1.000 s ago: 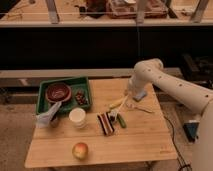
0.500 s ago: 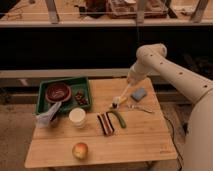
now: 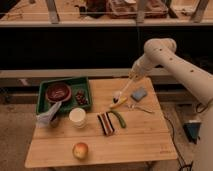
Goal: Wipe purple bowl with brush
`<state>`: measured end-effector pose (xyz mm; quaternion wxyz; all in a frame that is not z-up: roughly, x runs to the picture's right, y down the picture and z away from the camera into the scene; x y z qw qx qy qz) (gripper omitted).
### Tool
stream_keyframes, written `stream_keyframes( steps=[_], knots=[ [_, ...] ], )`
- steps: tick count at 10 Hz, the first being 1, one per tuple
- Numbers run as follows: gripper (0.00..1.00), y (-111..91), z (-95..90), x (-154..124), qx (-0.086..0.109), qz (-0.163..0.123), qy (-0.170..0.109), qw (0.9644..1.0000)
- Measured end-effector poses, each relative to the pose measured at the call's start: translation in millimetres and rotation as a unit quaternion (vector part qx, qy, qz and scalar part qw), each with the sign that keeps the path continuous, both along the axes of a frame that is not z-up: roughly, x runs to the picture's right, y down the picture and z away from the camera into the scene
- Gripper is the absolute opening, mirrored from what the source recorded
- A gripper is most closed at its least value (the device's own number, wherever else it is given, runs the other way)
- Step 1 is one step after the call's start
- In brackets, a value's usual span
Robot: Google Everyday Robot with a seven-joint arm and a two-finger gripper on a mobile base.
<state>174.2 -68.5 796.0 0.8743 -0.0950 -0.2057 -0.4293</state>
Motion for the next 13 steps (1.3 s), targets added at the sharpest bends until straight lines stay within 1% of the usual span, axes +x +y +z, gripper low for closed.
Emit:
stream_keyframes(
  steps=[1,2,4,6,7,8,10,12,13],
  knots=[
    [0.14,0,-1.3,-2,0.002,0.0,-0.006,1.0],
    [0.14,-1,-0.9,-5,0.002,-0.001,-0.008,1.0],
    [0.14,0,-1.1,-2,0.002,0.001,-0.006,1.0],
    [0.14,0,-0.3,-4,0.002,0.0,-0.007,1.0],
    [0.14,-2,1.6,-7,0.003,-0.002,-0.013,0.9999],
    [0.14,-10,7.3,-15,0.005,-0.004,-0.02,0.9998],
    [0.14,-34,26.5,-42,0.006,-0.012,-0.032,0.9994],
    [0.14,-67,50.8,-63,0.004,-0.02,-0.039,0.999],
    [0.14,-78,56.6,-71,0.004,-0.022,-0.041,0.9989]
  ],
)
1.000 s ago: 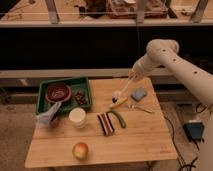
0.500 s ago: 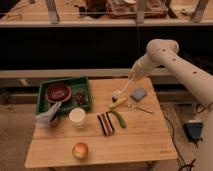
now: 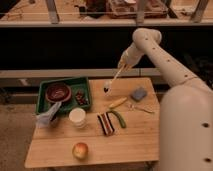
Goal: Wipe purple bowl with brush
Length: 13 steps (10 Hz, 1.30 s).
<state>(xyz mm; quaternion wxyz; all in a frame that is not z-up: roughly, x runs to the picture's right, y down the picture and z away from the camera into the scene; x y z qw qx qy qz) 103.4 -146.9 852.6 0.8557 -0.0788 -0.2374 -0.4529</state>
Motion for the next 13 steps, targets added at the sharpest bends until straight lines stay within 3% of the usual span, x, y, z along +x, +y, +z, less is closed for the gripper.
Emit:
stream_keyframes(
  steps=[2,5,10,13],
  knots=[
    [0.14,-31,4.4,-24,0.0,0.0,-0.01,0.9999],
    [0.14,-42,-9.9,-35,0.01,0.033,-0.045,0.9984],
    [0.14,-25,-39.9,-54,0.051,0.087,-0.063,0.9929],
    [0.14,-19,-43.3,-88,0.091,0.121,-0.076,0.9855]
  ],
)
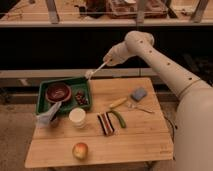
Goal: Wipe purple bowl with brush
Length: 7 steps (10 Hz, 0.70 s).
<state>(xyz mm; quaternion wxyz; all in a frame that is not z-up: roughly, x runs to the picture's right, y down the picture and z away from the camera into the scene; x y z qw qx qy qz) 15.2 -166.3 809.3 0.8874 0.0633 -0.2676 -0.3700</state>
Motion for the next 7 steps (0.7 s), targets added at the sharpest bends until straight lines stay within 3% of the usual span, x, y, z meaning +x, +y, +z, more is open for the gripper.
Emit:
stream_keyframes(
  steps=[3,7],
  knots=[
    [0.14,11,9.4,-35,0.024,0.018,-0.009,0.9995],
    [0.14,26,22.0,-65,0.031,0.015,-0.017,0.9993]
  ],
)
